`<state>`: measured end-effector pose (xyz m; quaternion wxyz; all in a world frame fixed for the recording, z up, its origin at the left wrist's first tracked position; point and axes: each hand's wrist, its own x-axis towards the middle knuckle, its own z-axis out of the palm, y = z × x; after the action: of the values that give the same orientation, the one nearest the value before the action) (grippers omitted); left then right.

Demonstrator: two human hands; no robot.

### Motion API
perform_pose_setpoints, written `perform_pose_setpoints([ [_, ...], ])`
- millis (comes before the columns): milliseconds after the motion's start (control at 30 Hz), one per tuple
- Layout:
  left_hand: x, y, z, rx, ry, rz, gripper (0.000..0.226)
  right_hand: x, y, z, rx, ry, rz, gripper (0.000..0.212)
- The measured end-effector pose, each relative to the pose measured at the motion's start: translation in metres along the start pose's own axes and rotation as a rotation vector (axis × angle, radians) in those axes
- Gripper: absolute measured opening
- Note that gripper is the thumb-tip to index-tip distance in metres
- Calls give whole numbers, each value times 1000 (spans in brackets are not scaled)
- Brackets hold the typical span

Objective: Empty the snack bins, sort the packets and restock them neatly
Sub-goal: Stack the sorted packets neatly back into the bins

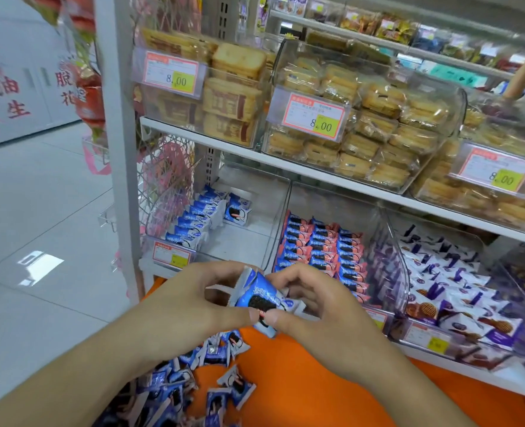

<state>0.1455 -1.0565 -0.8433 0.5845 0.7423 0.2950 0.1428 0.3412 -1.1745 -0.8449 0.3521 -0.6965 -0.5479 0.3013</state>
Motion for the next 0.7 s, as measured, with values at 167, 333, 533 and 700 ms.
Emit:
perform_pose_setpoints([
  [167, 19, -5, -28, 26, 78, 31, 66, 29, -17, 5, -6, 3, -47, 38],
  [333, 53, -26, -73, 239, 226, 162, 66, 108, -26, 3, -167, 81, -70, 47],
  [533, 74, -101, -120, 821, 450, 116, 91, 253, 2, 11, -575, 85, 3, 41],
  [700, 74, -103, -121, 804, 443, 81, 93, 320, 35, 31, -851, 53, 55, 43],
])
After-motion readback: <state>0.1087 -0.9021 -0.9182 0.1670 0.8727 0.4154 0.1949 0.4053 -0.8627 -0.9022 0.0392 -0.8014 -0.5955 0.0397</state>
